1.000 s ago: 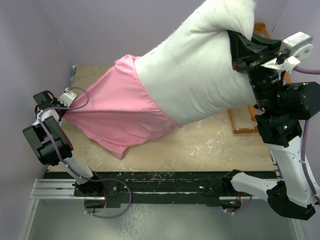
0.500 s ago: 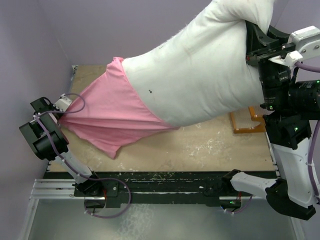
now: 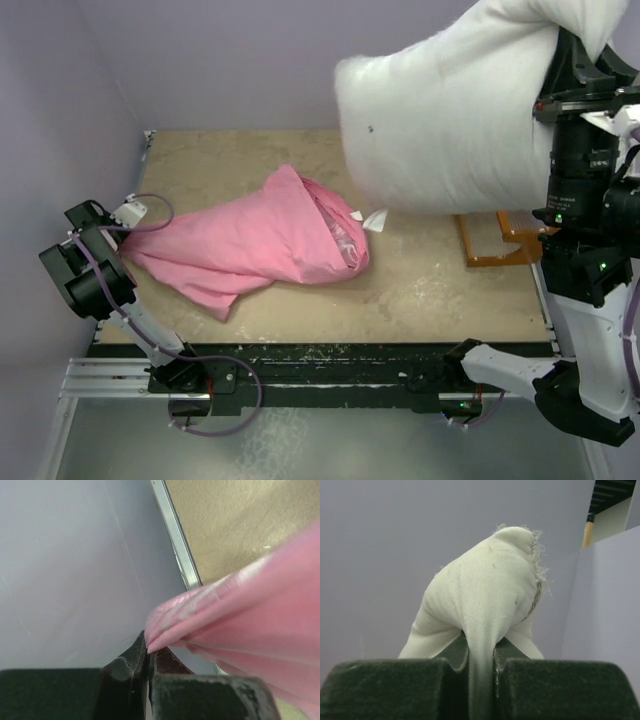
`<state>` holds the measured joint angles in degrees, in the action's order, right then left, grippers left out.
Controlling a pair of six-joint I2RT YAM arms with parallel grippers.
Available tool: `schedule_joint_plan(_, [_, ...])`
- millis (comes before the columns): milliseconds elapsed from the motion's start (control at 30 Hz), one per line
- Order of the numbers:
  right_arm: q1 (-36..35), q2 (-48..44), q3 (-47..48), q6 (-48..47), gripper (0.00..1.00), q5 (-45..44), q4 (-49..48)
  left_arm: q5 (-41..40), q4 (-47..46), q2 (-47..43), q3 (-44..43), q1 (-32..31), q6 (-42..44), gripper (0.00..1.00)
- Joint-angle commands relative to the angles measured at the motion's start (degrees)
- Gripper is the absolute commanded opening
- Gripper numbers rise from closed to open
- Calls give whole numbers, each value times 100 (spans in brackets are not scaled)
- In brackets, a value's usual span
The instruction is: Remove the pillowcase from the pillow
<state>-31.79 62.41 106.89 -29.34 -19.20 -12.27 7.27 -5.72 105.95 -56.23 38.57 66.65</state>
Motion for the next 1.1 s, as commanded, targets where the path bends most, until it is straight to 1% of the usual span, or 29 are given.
schedule_joint_plan(0, [33,-326,146,-26,0,-66,-1796,25,455,-368,-286,172,-380,0])
schedule_joint_plan(100, [33,-249,80,279,0,173,-1548,598,1364,-810,-677,-94,-958,0])
schedule_joint_plan(167, [33,-220,-46,566,0,276,-1507,911,1986,-1128,-999,-449,-1403,0])
schedule_joint_plan(233, [33,-167,-172,834,0,428,-1480,1205,2629,-1408,-1404,-924,-1891,0])
schedule_joint_plan(267, [33,-135,-231,1001,0,515,-1463,1365,2918,-1552,-1663,-1285,-2184,0])
schedule_joint_plan(333, [35,-24,-293,1182,0,651,-1306,1420,3167,-1783,-2088,-1966,-2686,0])
schedule_joint_plan(367, [33,49,-296,1308,0,637,-1376,1410,3247,-1803,-2346,-2333,-2929,0])
schedule_joint_plan(433, [33,202,-244,1639,0,764,-1430,1373,3489,-1714,-3116,-3037,-3527,0])
schedule_joint_plan(533, [37,436,-149,2036,0,925,-1426,1516,4105,-1242,-4799,-3833,-4408,0])
schedule_joint_plan(567, [34,494,-153,2143,0,918,-1445,1584,4376,-1036,-5390,-4030,-4601,10])
schedule_joint_plan(600, [33,544,-159,2214,0,909,-1480,1733,4669,-843,-5921,-4162,-4744,35])
schedule_joint_plan(633, [33,585,-160,2273,0,914,-1481,1877,4905,-702,-6381,-4233,-4864,66])
schedule_joint_plan(667, [33,614,-176,2330,0,915,-1497,1999,5112,-619,-6688,-4250,-4917,94])
schedule_joint_plan(700, [33,634,-190,2376,0,912,-1508,1947,5196,-622,-6816,-4252,-4943,100])
schedule_joint_plan(767, [33,668,-216,2459,0,851,-1583,1696,5235,-820,-6533,-4212,-4660,99])
schedule_joint_plan(833, [33,731,-152,2606,0,826,-1629,1555,5085,-1162,-5949,-3985,-4351,99])
schedule_joint_plan(900, [33,869,9,2889,0,952,-1579,1696,4973,-1489,-5435,-3493,-4285,99])
schedule_joint_plan(1067, [33,1268,425,3772,0,1502,-1570,1841,4769,-1808,-4481,-2237,-3907,99])
